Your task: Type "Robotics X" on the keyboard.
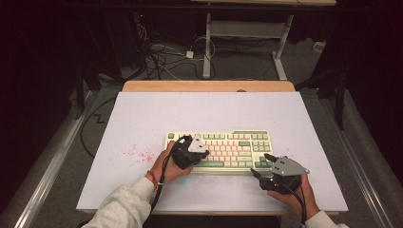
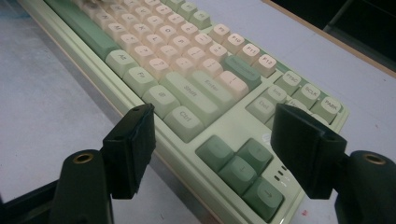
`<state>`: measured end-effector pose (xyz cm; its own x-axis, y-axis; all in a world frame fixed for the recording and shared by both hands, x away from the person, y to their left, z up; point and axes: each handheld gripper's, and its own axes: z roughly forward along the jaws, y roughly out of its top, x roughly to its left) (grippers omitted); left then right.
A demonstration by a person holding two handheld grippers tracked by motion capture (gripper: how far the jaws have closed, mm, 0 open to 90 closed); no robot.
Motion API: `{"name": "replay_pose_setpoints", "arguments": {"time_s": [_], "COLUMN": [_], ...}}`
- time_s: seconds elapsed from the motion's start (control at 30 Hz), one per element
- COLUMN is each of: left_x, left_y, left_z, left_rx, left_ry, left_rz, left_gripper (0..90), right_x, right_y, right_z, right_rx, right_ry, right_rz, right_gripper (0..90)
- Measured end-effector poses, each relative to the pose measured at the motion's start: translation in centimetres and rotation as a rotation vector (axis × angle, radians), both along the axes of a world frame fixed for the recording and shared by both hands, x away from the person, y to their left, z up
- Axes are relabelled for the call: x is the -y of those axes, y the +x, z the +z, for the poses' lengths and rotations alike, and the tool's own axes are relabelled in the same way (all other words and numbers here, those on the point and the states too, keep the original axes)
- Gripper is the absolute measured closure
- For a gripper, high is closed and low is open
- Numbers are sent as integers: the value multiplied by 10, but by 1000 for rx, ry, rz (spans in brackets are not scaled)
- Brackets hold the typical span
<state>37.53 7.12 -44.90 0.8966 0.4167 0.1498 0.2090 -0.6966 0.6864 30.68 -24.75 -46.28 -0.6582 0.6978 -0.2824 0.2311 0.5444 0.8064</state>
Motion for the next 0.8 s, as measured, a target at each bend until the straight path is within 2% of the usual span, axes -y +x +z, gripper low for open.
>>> {"name": "replay_pose_setpoints", "arguments": {"time_s": [0.23, 0.3, 0.4, 0.53, 0.57, 0.67, 0.8], "left_x": [-8, -10, -14, -17, -18, -23, -30], "left_y": [-2, -4, -6, -8, -9, -11, -14], "left_z": [5, 8, 11, 14, 14, 14, 15], "left_rx": [35, 59, 63, 97, 114, 139, 155], "left_ry": [-23, -16, -39, -41, -35, -44, -63], "left_rz": [8, 15, 10, 30, 42, 51, 67], "left_gripper": [780, 747, 696, 595, 534, 447, 297], "right_x": [-1, 0, 0, 1, 1, 0, -1], "right_y": [0, 0, 0, 1, 0, 0, 0], "right_z": [0, 0, 0, 1, 1, 1, 0], "right_rx": [-5, -2, 3, 3, 4, 2, -2], "right_ry": [-3, -4, -4, -2, -1, -3, -4], "right_rz": [0, -2, -10, -14, -16, -14, -14], "right_gripper": [313, 313, 314, 315, 315, 316, 317]}}
